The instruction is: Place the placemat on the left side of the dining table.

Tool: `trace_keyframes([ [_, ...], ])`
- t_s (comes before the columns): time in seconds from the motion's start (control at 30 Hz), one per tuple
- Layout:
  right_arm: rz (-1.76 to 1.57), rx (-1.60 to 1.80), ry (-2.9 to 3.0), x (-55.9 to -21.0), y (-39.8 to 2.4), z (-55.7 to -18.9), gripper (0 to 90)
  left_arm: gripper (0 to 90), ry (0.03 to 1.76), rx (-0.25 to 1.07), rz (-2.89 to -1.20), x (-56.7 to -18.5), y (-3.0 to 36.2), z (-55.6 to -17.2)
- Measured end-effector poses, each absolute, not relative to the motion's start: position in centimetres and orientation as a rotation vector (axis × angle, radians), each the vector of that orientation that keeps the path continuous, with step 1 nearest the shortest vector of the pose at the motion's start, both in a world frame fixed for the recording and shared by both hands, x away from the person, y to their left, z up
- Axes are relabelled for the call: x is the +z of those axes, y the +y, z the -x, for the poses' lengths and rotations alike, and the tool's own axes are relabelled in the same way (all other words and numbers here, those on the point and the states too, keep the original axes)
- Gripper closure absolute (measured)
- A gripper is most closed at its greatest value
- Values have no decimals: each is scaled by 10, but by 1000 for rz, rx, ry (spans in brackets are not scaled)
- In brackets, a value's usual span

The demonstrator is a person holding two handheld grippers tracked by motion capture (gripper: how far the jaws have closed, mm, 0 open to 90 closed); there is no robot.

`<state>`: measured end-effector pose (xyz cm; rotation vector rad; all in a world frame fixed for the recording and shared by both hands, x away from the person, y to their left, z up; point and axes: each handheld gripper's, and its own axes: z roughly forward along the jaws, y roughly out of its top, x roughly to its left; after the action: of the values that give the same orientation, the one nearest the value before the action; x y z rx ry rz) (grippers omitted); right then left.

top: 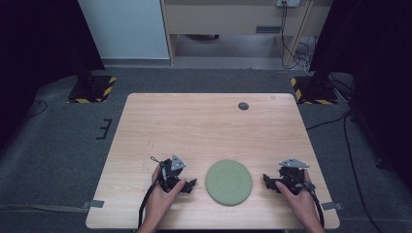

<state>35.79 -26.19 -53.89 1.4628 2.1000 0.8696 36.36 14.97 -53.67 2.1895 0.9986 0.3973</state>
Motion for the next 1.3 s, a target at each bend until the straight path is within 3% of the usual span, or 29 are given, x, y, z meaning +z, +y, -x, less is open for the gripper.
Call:
trace_keyframes([
  [0.5,-1448,877,2113,-539,-262,-359,7,0,1019,410,-2176,-536,146,-364],
  [0.6,-1429,892,2135,-537,-262,-356,44,68,1000,408,-2151,-533,149,-360],
  [1.3,-1262,998,2233,-529,-240,-336,36,43,877,312,-2132,-525,121,-328],
])
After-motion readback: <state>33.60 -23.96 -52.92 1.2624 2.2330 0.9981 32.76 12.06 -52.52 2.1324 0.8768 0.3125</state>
